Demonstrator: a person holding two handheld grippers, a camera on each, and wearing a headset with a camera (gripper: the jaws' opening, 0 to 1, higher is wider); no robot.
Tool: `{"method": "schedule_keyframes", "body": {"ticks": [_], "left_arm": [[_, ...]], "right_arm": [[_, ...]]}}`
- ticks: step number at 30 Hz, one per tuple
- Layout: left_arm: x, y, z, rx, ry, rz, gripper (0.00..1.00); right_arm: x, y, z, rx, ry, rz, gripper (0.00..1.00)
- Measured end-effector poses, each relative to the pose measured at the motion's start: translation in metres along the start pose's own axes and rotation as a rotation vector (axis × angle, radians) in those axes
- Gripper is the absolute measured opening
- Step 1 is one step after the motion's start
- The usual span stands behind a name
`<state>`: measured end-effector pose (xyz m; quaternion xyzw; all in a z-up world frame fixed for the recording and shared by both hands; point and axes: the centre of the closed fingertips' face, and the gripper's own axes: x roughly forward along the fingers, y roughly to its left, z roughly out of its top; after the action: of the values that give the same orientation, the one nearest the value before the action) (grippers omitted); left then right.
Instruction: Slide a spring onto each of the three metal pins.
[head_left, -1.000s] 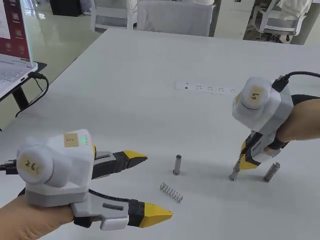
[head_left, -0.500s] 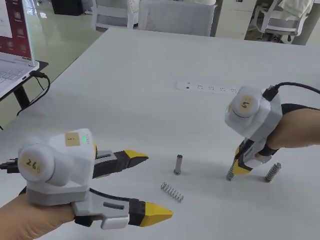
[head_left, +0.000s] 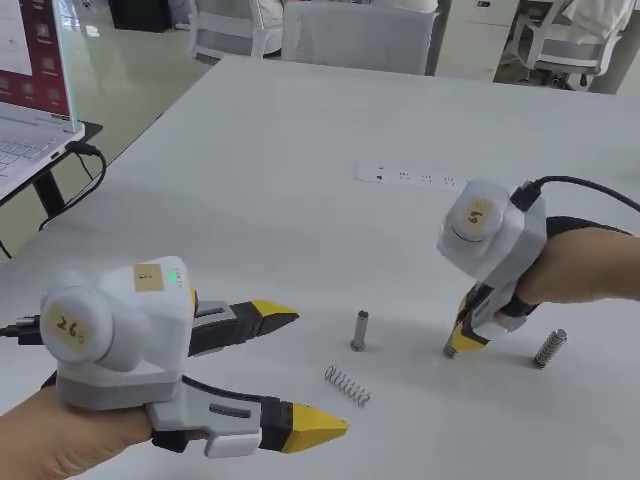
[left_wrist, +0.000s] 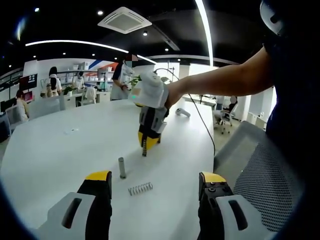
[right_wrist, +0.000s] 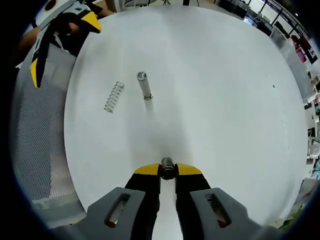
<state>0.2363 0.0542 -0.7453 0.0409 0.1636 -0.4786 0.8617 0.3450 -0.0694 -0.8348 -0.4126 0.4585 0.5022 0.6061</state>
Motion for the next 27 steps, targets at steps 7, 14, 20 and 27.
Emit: {"method": "schedule_keyframes", "body": {"ticks": [7,14,20,27], "left_arm": [[0.0009,0.0001,0.0005,0.000,0.000,-0.003,0.66],[0.0013,0.0009,0.0007,0.001,0.000,-0.002,0.66],[0.0008,0.0011,0.0012,0.001,-0.001,0.001,0.66],[0.0010,0.0003,0.0005,0.002,0.000,-0.002,0.66]], "right_arm": [[-0.0007,-0.0021,0.0036,-0.002,-0.018,-0.007,0.08],[-0.0010,-0.0031,0.0052,-0.005,-0.023,-0.011,0.09],[-0.0011,-0.0034,0.0055,-0.012,-0.019,-0.014,0.09],[-0.0023,-0.0032,0.0064,-0.015,-0.028,-0.019,0.14]]}}
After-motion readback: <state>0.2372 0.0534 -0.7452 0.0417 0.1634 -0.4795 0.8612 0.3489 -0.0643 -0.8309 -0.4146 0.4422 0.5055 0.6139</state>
